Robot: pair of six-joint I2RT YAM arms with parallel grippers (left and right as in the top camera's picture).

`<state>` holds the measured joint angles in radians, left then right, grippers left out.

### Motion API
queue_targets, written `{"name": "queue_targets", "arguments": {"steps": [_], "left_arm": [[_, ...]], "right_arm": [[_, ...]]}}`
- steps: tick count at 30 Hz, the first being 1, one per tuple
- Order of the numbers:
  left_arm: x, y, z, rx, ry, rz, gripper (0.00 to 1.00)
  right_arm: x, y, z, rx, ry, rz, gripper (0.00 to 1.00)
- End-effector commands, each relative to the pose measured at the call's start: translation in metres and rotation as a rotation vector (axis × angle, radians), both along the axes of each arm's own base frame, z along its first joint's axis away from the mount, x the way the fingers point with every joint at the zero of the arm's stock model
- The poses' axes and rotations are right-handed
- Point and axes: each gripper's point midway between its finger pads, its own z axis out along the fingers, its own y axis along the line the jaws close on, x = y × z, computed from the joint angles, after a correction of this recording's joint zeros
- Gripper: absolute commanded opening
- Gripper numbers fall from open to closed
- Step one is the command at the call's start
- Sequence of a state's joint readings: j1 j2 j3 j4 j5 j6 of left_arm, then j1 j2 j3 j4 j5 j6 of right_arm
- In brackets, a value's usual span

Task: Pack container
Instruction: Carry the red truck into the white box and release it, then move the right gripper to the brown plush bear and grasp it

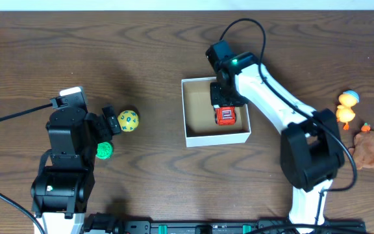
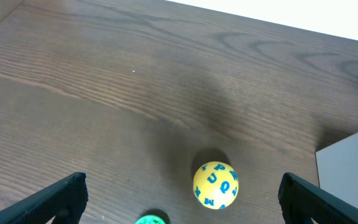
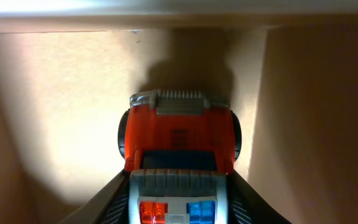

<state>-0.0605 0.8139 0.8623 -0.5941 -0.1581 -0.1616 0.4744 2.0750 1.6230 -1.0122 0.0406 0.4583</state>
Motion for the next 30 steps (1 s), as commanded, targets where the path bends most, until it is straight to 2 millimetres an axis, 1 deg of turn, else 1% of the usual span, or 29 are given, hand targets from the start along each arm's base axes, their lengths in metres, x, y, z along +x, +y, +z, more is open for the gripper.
{"name": "queue_targets", "arguments": {"steps": [1, 3, 6, 7, 8, 10, 12, 14, 15, 16, 17, 19, 22, 23, 24, 25, 26, 27, 28, 29, 30], "left_arm": [[0.002, 0.003, 0.010, -0.008, -0.026, 0.024, 0.98], [0.002, 0.003, 0.010, -0.008, -0.026, 0.023, 0.98], [0.001, 0.003, 0.009, -0.007, -0.023, 0.023, 0.98], [0.001, 0.003, 0.009, -0.007, -0.023, 0.023, 0.98], [0.001, 0.003, 0.009, -0.007, -0.023, 0.023, 0.98], [0.001, 0.003, 0.009, -0.008, -0.022, 0.024, 0.98], [0.001, 0.003, 0.009, -0.008, -0.022, 0.024, 0.98], [0.001, 0.003, 0.009, -0.008, -0.022, 0.024, 0.98], [0.001, 0.003, 0.009, -0.008, -0.022, 0.024, 0.98], [0.001, 0.003, 0.009, -0.008, -0.022, 0.024, 0.98], [0.001, 0.003, 0.009, -0.008, -0.022, 0.024, 0.98], [0.001, 0.003, 0.009, -0.008, -0.022, 0.024, 0.98], [0.001, 0.003, 0.009, -0.008, -0.022, 0.024, 0.98], [0.001, 0.003, 0.009, -0.008, -0.022, 0.024, 0.98], [0.001, 0.003, 0.009, -0.008, -0.022, 0.023, 0.98], [0.001, 0.003, 0.009, -0.008, -0.022, 0.024, 0.98], [0.001, 0.003, 0.009, -0.008, -0.022, 0.024, 0.98], [0.001, 0.003, 0.009, -0.008, -0.022, 0.024, 0.98], [0.001, 0.003, 0.009, -0.008, -0.022, 0.024, 0.98], [0.001, 0.003, 0.009, -0.008, -0.022, 0.024, 0.98], [0.001, 0.003, 0.009, -0.008, -0.022, 0.024, 0.98]], "right_arm": [[0.006, -0.009, -0.007, -0.016, -0.005, -0.046, 0.11], [0.009, -0.011, -0.007, -0.014, -0.011, -0.053, 0.14], [0.011, -0.012, -0.006, -0.014, -0.016, -0.035, 0.26], [0.011, -0.012, -0.006, -0.014, -0.018, -0.023, 0.33], [0.012, -0.012, -0.005, -0.015, -0.019, -0.012, 0.43], [0.013, -0.011, -0.001, -0.015, -0.030, 0.013, 0.47], [0.016, -0.010, 0.009, -0.008, -0.054, 0.035, 0.54], [0.020, -0.008, 0.022, 0.000, -0.085, 0.065, 0.69], [0.021, -0.008, 0.031, 0.006, -0.102, 0.075, 0.81], [0.023, -0.007, 0.039, 0.013, -0.119, 0.075, 0.96], [0.024, -0.006, 0.049, 0.021, -0.139, 0.080, 0.99], [0.026, -0.006, 0.070, 0.039, -0.183, 0.081, 0.99], [0.029, -0.010, 0.110, 0.074, -0.273, 0.073, 0.99], [0.030, -0.015, 0.122, 0.081, -0.304, 0.061, 0.99], [0.031, -0.026, 0.141, 0.087, -0.348, 0.038, 0.99], [0.032, -0.036, 0.153, 0.088, -0.378, 0.015, 0.99], [0.032, -0.052, 0.169, 0.089, -0.412, -0.020, 0.99], [0.031, -0.069, 0.180, 0.082, -0.434, -0.066, 0.99], [0.029, -0.092, 0.191, 0.066, -0.455, -0.125, 0.99], [0.027, -0.115, 0.198, 0.044, -0.466, -0.183, 0.99], [0.022, -0.143, 0.204, 0.013, -0.468, -0.248, 0.99]]}}
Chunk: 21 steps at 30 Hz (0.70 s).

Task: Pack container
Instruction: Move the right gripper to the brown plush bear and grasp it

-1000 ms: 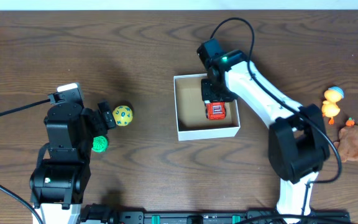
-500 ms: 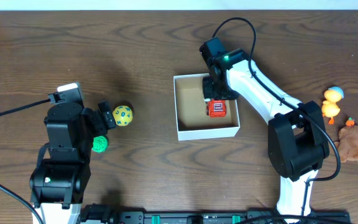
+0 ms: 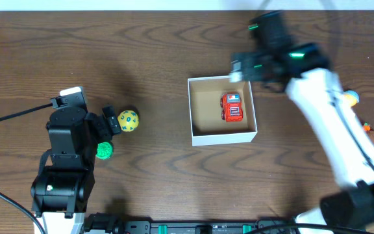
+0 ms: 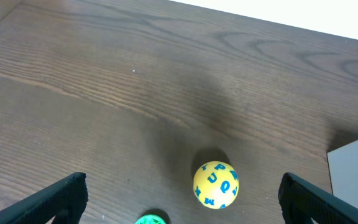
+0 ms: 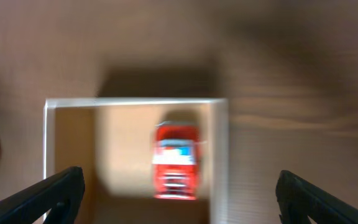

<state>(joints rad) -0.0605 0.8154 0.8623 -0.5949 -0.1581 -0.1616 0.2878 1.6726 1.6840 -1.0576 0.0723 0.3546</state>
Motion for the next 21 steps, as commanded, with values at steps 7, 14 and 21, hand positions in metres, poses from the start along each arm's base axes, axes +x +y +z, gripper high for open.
{"name": "queue_targets", "arguments": {"steps": [7, 14, 21], "left_arm": [[0.001, 0.003, 0.010, -0.008, -0.025, 0.024, 0.98], [0.001, 0.003, 0.009, -0.008, -0.024, 0.024, 0.98], [0.001, 0.003, 0.009, -0.007, -0.024, 0.023, 0.98]], "right_arm": [[-0.054, -0.222, 0.009, -0.100, 0.109, -0.523, 0.99], [-0.103, -0.302, -0.059, -0.162, 0.355, -0.464, 0.99], [-0.128, -0.333, -0.128, -0.129, 0.512, -0.386, 0.99]]}}
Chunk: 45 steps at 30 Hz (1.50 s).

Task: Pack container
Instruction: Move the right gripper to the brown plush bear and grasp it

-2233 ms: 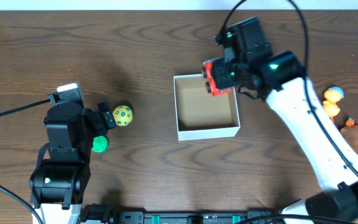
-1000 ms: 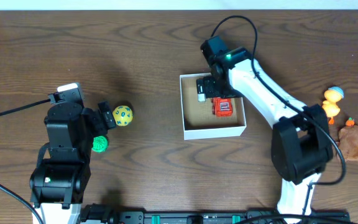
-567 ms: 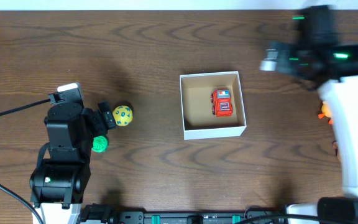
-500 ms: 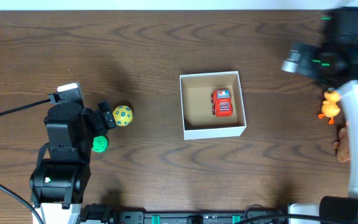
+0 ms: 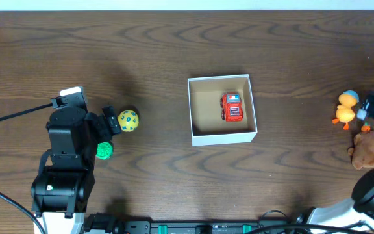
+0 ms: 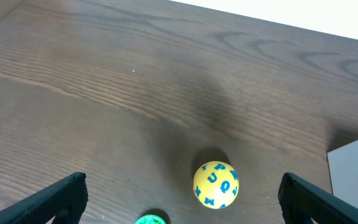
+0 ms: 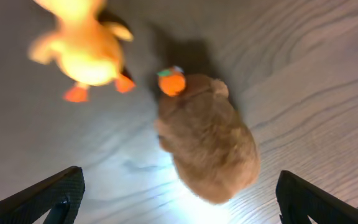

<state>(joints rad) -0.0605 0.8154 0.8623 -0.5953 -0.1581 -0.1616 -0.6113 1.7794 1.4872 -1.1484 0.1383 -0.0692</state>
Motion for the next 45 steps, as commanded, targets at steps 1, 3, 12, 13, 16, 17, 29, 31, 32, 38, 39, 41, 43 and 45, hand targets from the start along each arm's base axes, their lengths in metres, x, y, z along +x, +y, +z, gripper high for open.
{"name": "queue_targets", "arguments": {"steps": [1, 3, 12, 13, 16, 17, 29, 31, 32, 38, 39, 41, 43, 45], "left_arm": [[0.001, 0.003, 0.010, -0.007, -0.025, 0.023, 0.98], [0.001, 0.003, 0.010, -0.007, -0.025, 0.023, 0.98], [0.001, 0.003, 0.010, -0.007, -0.026, 0.024, 0.98], [0.001, 0.003, 0.010, -0.007, -0.026, 0.024, 0.98], [0.001, 0.003, 0.010, -0.007, -0.026, 0.024, 0.98], [0.001, 0.003, 0.010, -0.007, -0.026, 0.024, 0.98], [0.007, 0.003, -0.004, -0.004, 0.026, 0.024, 0.98], [0.008, 0.003, -0.004, -0.004, 0.028, 0.024, 0.98], [0.008, 0.003, -0.004, -0.004, 0.027, 0.024, 0.98], [0.009, 0.003, -0.003, -0.004, 0.024, 0.024, 0.98], [0.009, 0.003, -0.003, -0.004, 0.024, 0.024, 0.98], [0.008, 0.003, -0.004, -0.004, 0.025, 0.024, 0.98], [0.008, 0.003, -0.004, -0.004, 0.025, 0.024, 0.98], [0.009, 0.003, -0.003, -0.004, 0.024, 0.024, 0.98]], "right_arm": [[-0.008, -0.002, -0.027, 0.053, 0.062, 0.109, 0.99], [-0.009, 0.001, -0.040, 0.088, 0.075, 0.120, 0.99], [-0.030, -0.003, -0.071, 0.056, 0.177, 0.130, 0.99], [-0.033, -0.002, -0.075, 0.061, 0.182, 0.128, 0.99], [-0.038, -0.003, -0.083, 0.061, 0.181, 0.114, 0.99], [-0.039, -0.004, -0.085, 0.059, 0.178, 0.109, 0.97], [-0.032, -0.012, -0.088, 0.031, 0.115, -0.006, 0.38], [-0.027, -0.012, -0.085, 0.032, 0.093, -0.006, 0.38], [-0.024, -0.011, -0.082, 0.035, 0.076, -0.003, 0.37], [0.010, 0.001, -0.033, 0.001, -0.077, 0.044, 0.09], [0.018, 0.005, -0.019, -0.006, -0.117, 0.053, 0.02], [0.032, 0.019, 0.010, -0.012, -0.196, 0.087, 0.01], [0.045, 0.039, 0.040, -0.021, -0.278, 0.102, 0.01], [0.056, 0.066, 0.069, -0.018, -0.357, 0.140, 0.01]]}}
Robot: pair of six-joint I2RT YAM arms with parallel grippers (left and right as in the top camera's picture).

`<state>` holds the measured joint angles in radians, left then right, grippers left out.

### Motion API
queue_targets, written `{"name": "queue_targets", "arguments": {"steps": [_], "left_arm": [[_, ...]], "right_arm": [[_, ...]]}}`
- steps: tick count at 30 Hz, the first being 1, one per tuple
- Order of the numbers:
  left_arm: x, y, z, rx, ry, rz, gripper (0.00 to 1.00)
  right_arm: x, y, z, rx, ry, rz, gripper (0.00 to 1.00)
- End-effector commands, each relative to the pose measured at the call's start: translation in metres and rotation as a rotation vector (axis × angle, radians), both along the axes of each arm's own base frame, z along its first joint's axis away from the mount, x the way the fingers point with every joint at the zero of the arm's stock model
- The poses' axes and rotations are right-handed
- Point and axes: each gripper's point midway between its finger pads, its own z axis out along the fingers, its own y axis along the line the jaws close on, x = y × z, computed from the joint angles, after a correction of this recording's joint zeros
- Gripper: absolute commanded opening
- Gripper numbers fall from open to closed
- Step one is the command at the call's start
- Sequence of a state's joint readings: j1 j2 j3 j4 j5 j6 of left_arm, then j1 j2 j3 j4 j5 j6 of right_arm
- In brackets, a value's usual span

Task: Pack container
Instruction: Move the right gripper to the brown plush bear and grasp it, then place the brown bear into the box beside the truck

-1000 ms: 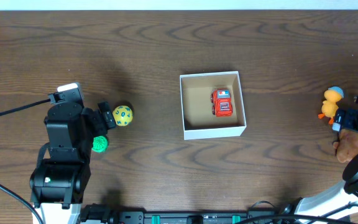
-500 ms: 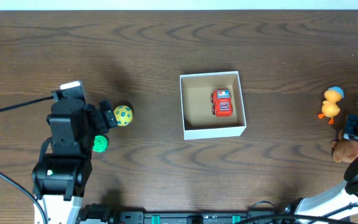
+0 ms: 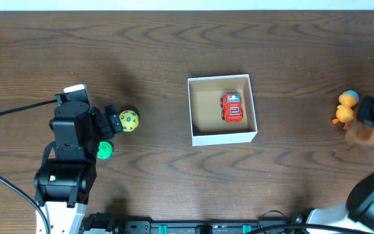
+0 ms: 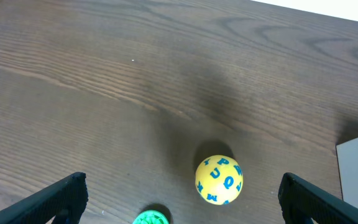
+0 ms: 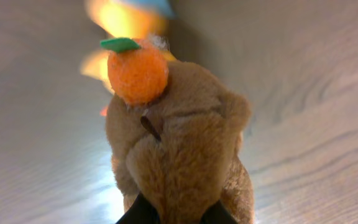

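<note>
A white open box (image 3: 195, 110) stands mid-table with a red toy car (image 3: 232, 107) inside. At the far right, my right gripper (image 3: 367, 126) is shut on a brown plush animal (image 5: 182, 149) that carries a small orange (image 5: 137, 71) on its head; the plush (image 3: 362, 135) looks blurred in the overhead view. An orange duck (image 3: 347, 107) lies just beside it. At the left, my left gripper (image 4: 182, 208) is open, with a yellow lettered ball (image 4: 219, 180) and a green ball (image 4: 151, 218) between its spread fingers.
The yellow ball (image 3: 128, 121) and green ball (image 3: 104, 151) lie left of the box, close to the left arm. A corner of the box shows at the right edge of the left wrist view. Dark wooden table (image 3: 174, 45) all round.
My right gripper was open above the duck and the plush lying on the table. It is now shut on the plush, which sits a little nearer the duck. The left arm shifted slightly.
My right gripper was down in the box at the red car. Then it was open above the box, with the car left inside. Then it hung open over the duck and plush at the far right, and now it grips the plush.
</note>
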<state>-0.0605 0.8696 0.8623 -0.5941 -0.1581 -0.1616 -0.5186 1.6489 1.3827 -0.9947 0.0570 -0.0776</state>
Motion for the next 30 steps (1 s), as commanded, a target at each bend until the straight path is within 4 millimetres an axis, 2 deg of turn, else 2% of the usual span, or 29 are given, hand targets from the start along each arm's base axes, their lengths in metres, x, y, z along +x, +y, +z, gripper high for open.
{"name": "queue_targets", "arguments": {"steps": [1, 2, 4, 6, 7, 12, 16, 18, 21, 27, 30], "left_arm": [[0.002, 0.003, 0.010, -0.007, -0.028, 0.024, 0.98], [0.002, 0.003, 0.010, -0.007, -0.028, 0.024, 0.98], [0.002, 0.003, 0.010, -0.007, -0.029, 0.024, 0.98], [0.002, 0.003, 0.010, -0.007, -0.028, 0.024, 0.98], [0.002, 0.003, 0.010, -0.007, -0.028, 0.024, 0.98], [0.002, 0.003, 0.010, -0.007, -0.028, 0.024, 0.98], [0.001, 0.003, 0.009, -0.006, -0.020, 0.024, 0.98], [0.000, 0.003, 0.007, -0.006, -0.012, 0.024, 0.98], [-0.002, 0.003, 0.005, -0.005, 0.001, 0.024, 0.98], [-0.003, 0.003, 0.004, -0.005, 0.006, 0.024, 0.98], [-0.003, 0.003, 0.004, -0.005, 0.006, 0.024, 0.98]], "right_arm": [[0.028, 0.052, 0.067, 0.016, -0.209, 0.071, 0.01], [0.032, 0.065, 0.076, 0.013, -0.236, 0.103, 0.01], [0.042, 0.107, 0.100, 0.014, -0.314, 0.191, 0.01], [0.051, 0.161, 0.118, 0.048, -0.385, 0.287, 0.01], [0.052, 0.175, 0.121, 0.058, -0.400, 0.315, 0.01], [0.064, 0.275, 0.131, 0.130, -0.486, 0.404, 0.01], [0.066, 0.343, 0.125, 0.178, -0.520, 0.441, 0.01], [0.064, 0.363, 0.113, 0.198, -0.497, 0.420, 0.01], [0.059, 0.388, 0.083, 0.237, -0.418, 0.375, 0.01], [0.051, 0.414, 0.018, 0.220, -0.246, 0.367, 0.01], [0.053, 0.421, -0.009, 0.212, -0.188, 0.372, 0.01]]}}
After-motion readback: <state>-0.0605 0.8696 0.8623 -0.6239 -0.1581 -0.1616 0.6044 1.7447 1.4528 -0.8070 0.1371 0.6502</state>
